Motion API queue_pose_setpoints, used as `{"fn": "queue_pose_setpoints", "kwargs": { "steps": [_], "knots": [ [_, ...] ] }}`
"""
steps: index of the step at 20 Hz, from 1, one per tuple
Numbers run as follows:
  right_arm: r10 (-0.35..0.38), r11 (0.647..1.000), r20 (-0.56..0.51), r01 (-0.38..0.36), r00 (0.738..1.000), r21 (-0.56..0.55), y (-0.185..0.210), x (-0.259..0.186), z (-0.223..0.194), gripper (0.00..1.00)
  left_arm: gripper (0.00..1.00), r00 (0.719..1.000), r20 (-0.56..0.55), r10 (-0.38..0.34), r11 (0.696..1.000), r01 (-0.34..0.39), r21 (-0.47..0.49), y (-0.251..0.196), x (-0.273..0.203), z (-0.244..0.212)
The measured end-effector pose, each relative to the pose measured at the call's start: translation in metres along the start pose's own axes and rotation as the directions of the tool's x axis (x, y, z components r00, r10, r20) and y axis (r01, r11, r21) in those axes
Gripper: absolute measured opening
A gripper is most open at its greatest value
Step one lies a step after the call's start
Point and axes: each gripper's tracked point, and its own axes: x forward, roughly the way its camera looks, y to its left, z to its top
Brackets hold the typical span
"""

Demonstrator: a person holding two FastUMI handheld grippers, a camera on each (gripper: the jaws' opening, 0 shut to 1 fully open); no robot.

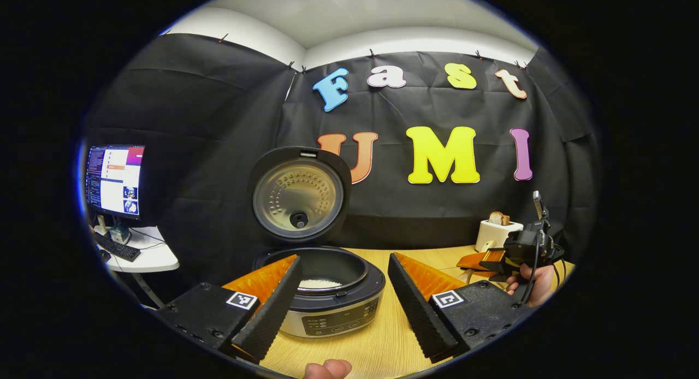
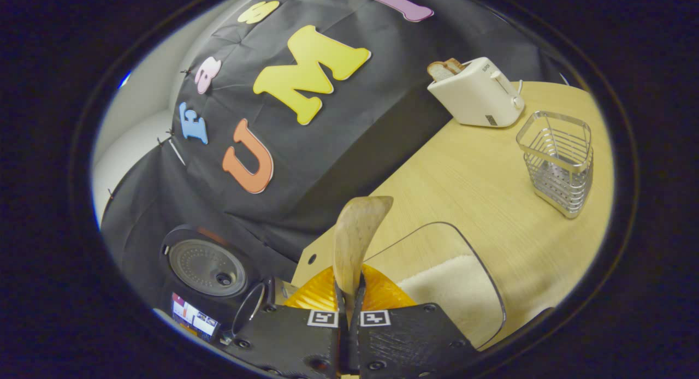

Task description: Close the left gripper, press the button to open the rice cooker; take a wooden spoon from the chopstick holder with the right hand, scoop a spoonful of rice and pour it into the rice cooker, then put the wooden spoon back into the chopstick holder.

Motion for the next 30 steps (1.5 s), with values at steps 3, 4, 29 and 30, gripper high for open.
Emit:
{"fn": "queue_pose_setpoints", "kwargs": {
  "steps": [3,4,29,30],
  "knots": [
    [0.016,0.999,0.021,-0.017,1.0,0.034,-0.001,-0.006,0.018,0.0,1.0,1.0,0.003,0.008,1.0,-0.009,0.02,-0.001,0.0,0.0],
    [0.025,0.999,0.018,-0.025,1.0,0.028,0.0,-0.006,0.022,0.0,1.0,1.0,0.007,0.015,0.999,-0.015,0.031,0.001,0.0,0.001],
    [0.268,0.949,-0.074,-0.277,0.96,-0.153,0.248,0.066,-0.002,0.0,1.0,0.988,-0.024,0.15,0.987,-0.148,0.061,0.084,-0.018,-0.004],
    [0.269,0.944,-0.078,-0.279,0.96,-0.177,0.253,0.069,-0.007,0.0,1.0,0.988,-0.027,0.153,0.987,-0.151,0.054,0.087,-0.017,-0.006]
  ]
}}
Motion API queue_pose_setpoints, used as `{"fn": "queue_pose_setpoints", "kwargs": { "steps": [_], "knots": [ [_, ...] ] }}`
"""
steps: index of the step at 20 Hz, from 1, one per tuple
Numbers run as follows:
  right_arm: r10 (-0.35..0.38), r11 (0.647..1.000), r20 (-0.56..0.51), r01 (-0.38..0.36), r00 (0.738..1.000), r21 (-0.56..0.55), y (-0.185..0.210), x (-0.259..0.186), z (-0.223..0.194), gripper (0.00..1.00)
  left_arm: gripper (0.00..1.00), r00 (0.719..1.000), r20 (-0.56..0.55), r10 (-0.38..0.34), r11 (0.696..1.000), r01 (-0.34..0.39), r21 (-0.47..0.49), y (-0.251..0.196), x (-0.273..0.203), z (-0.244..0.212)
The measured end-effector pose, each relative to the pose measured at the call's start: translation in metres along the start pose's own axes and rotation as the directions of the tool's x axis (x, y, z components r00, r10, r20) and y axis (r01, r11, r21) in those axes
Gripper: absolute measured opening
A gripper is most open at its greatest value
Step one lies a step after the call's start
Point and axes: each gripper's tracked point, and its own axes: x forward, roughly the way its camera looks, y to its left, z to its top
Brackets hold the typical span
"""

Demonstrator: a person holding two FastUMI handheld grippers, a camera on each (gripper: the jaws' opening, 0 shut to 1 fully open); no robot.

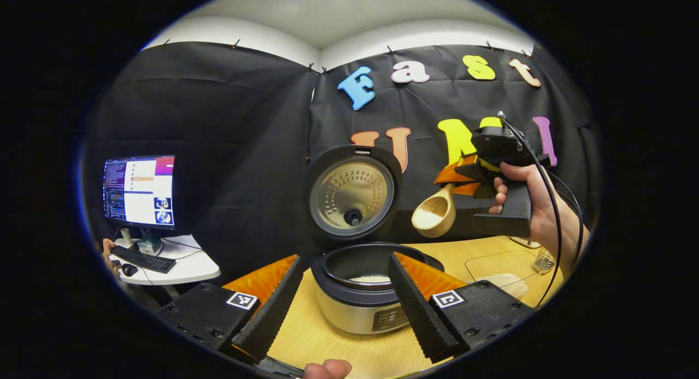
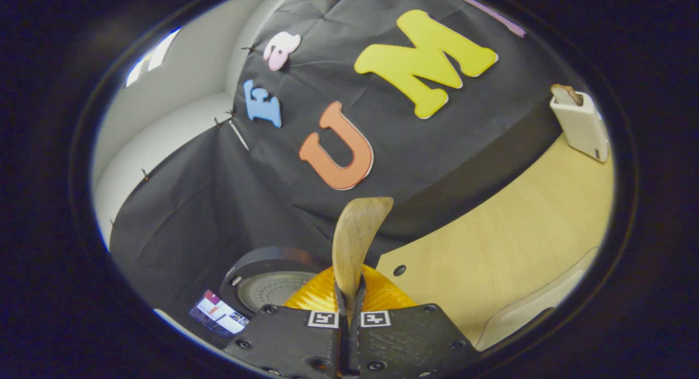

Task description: Close the left gripper, press the button to open the rice cooker; take a wooden spoon from the chopstick holder with the right hand, scoop a spoonful of rice and pour it into the rice cooker, then put the wooden spoon back into the chopstick holder.

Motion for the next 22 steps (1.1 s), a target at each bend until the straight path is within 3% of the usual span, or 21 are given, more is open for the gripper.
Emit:
{"fn": "queue_pose_setpoints", "kwargs": {
  "steps": [4,7,12,18,22],
  "knots": [
    [-0.008,0.991,-0.004,0.007,1.0,-0.136,0.021,0.017,-0.019,0.0,1.0,1.0,0.001,0.018,1.0,-0.018,-0.009,0.008,-0.001,0.001],
    [-0.003,0.962,0.017,0.007,1.0,-0.274,0.034,0.025,-0.03,0.0,1.0,1.0,0.0,0.02,1.0,-0.02,-0.002,0.009,-0.002,0.001],
    [0.006,0.923,0.016,0.001,1.0,-0.385,0.048,0.033,-0.045,0.0,1.0,1.0,0.001,0.022,1.0,-0.022,0.0,0.013,-0.002,0.0],
    [0.043,0.811,0.099,0.023,0.994,-0.585,0.067,0.03,-0.049,0.0,1.0,1.0,0.008,0.02,1.0,-0.02,0.008,0.012,-0.002,0.002],
    [0.08,0.704,0.136,0.041,0.987,-0.709,0.085,0.028,-0.05,0.0,1.0,0.999,0.02,0.038,0.999,-0.038,0.015,0.02,-0.005,0.005]
  ]
}}
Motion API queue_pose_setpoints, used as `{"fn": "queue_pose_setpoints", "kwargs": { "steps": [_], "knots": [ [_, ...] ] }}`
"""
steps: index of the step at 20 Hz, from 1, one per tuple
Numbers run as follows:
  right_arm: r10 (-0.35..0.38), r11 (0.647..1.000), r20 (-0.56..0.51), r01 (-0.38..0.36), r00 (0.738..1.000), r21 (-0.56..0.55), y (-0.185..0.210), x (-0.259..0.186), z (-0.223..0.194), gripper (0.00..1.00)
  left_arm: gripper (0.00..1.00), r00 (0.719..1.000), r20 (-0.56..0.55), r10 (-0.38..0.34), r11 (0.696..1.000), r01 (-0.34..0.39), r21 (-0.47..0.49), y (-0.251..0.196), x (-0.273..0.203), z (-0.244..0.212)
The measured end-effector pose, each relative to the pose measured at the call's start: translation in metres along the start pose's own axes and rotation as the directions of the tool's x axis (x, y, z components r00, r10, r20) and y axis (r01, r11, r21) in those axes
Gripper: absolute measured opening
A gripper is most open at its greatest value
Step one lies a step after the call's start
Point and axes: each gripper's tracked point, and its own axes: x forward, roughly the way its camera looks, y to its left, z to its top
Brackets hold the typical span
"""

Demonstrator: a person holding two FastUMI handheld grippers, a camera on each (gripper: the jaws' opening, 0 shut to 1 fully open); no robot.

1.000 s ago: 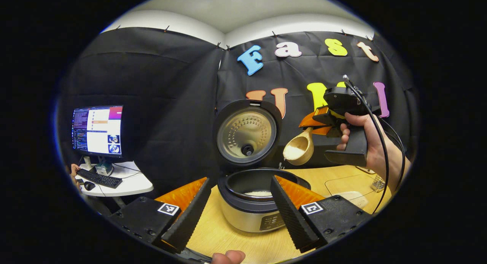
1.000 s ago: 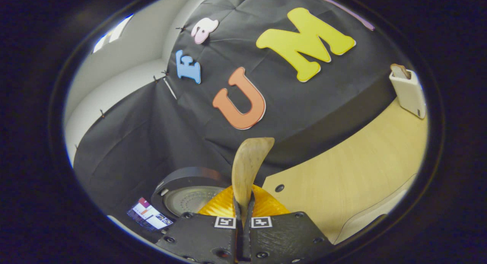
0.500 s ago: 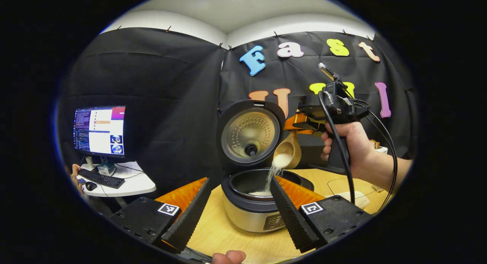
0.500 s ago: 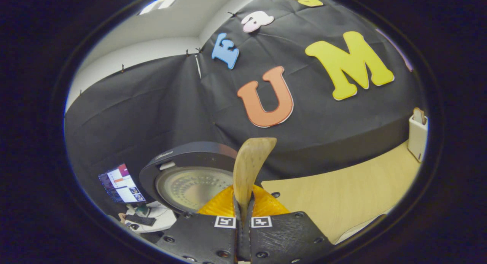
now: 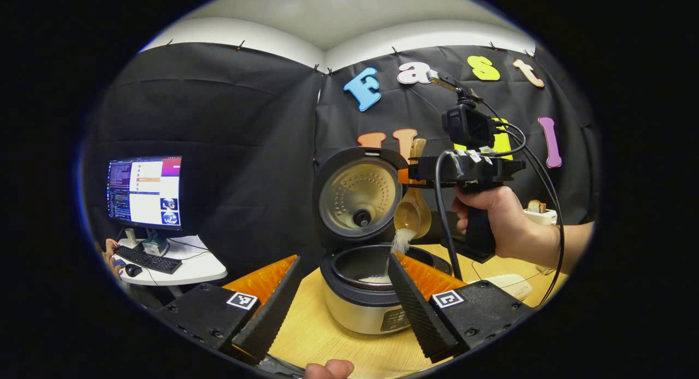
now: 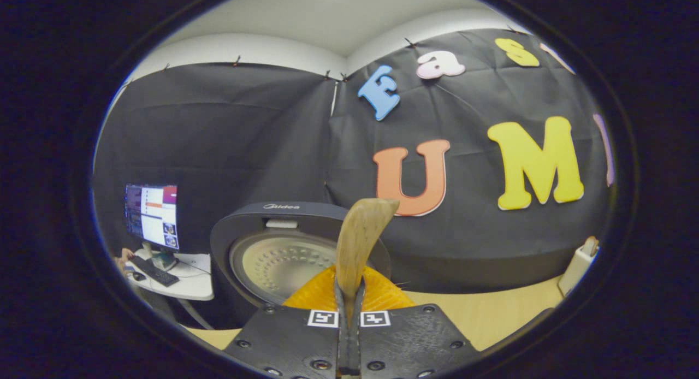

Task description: Close the left gripper, press the button to open the rice cooker; take a wooden spoon from the chopstick holder with the right hand, scoop a spoonful of rice and pour it into the rice cooker, then put the wooden spoon back into the chopstick holder.

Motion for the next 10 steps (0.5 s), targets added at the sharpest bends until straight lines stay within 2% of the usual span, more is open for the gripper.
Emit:
{"fn": "queue_pose_setpoints", "kwargs": {
  "steps": [3,7,10],
  "knots": [
    [0.009,0.995,0.007,-0.008,1.0,-0.095,0.01,0.004,-0.001,0.0,1.0,1.0,0.026,0.013,1.0,-0.012,-0.006,0.007,-0.003,0.007],
    [0.004,0.971,0.02,0.001,1.0,-0.238,0.019,0.003,-0.001,0.01,1.0,0.999,0.03,0.031,1.0,-0.031,-0.006,0.012,-0.006,0.009],
    [0.013,0.957,0.042,0.0,0.999,-0.291,0.028,0.0,0.003,0.0,1.0,0.999,0.038,0.038,0.999,-0.038,0.0,0.013,-0.007,0.01]
  ]
}}
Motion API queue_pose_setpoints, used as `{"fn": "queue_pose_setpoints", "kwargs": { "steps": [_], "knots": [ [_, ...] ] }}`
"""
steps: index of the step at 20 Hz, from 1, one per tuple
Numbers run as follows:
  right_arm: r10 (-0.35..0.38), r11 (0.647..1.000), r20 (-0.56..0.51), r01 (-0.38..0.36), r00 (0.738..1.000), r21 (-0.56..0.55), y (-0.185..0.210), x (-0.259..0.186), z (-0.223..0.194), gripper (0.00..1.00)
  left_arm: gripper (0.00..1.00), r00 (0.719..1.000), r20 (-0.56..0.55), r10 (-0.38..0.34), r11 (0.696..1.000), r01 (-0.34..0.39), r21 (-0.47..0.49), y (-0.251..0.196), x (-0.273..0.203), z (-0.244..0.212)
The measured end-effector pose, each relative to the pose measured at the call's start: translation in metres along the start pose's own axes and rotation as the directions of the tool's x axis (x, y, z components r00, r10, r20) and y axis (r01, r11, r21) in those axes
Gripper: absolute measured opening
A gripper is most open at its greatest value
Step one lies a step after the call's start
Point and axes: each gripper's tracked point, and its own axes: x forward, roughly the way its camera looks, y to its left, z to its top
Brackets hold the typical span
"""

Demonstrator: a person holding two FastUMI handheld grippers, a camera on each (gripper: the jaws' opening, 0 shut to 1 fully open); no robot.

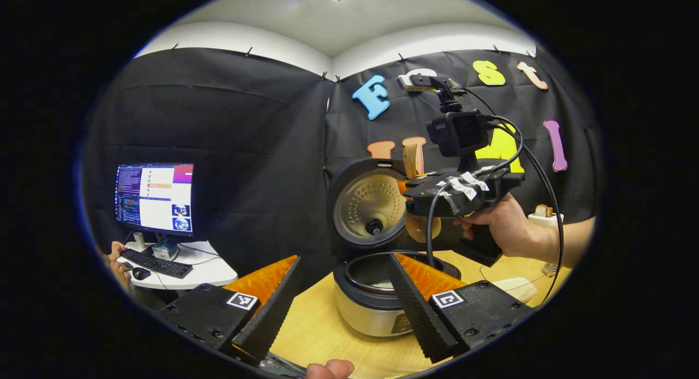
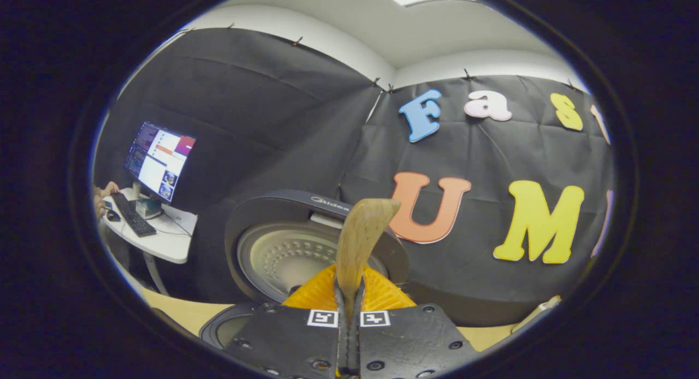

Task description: Close the left gripper, press the button to open the rice cooker; take a wooden spoon from the chopstick holder with the right hand, scoop a spoonful of rice and pour it into the rice cooker, then put the wooden spoon back into the chopstick holder.

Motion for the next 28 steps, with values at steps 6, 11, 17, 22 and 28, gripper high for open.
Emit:
{"fn": "queue_pose_setpoints", "kwargs": {
  "steps": [6,11,17,22,28],
  "knots": [
    [0.017,1.0,0.003,-0.017,1.0,0.024,0.003,-0.004,0.001,0.0,1.0,1.0,-0.003,0.015,1.0,-0.015,-0.003,0.004,0.001,-0.001],
    [0.045,0.977,-0.025,-0.039,0.999,0.208,-0.012,-0.017,-0.006,0.0,1.0,1.0,0.012,0.008,1.0,-0.008,-0.005,0.0,-0.002,0.005],
    [0.06,0.827,-0.079,-0.005,0.995,0.562,-0.06,-0.039,-0.01,0.0,1.0,1.0,0.02,-0.021,1.0,0.021,-0.014,-0.015,-0.005,0.01],
    [-0.039,0.757,-0.099,0.094,0.994,0.646,-0.141,-0.081,-0.018,0.0,1.0,0.997,0.036,-0.071,0.997,0.071,-0.01,-0.045,-0.008,0.02],
    [-0.191,0.701,-0.127,0.226,0.973,0.676,-0.25,-0.161,-0.033,0.0,1.0,0.995,0.026,-0.097,0.995,0.097,0.007,-0.079,-0.011,0.021]
  ]
}}
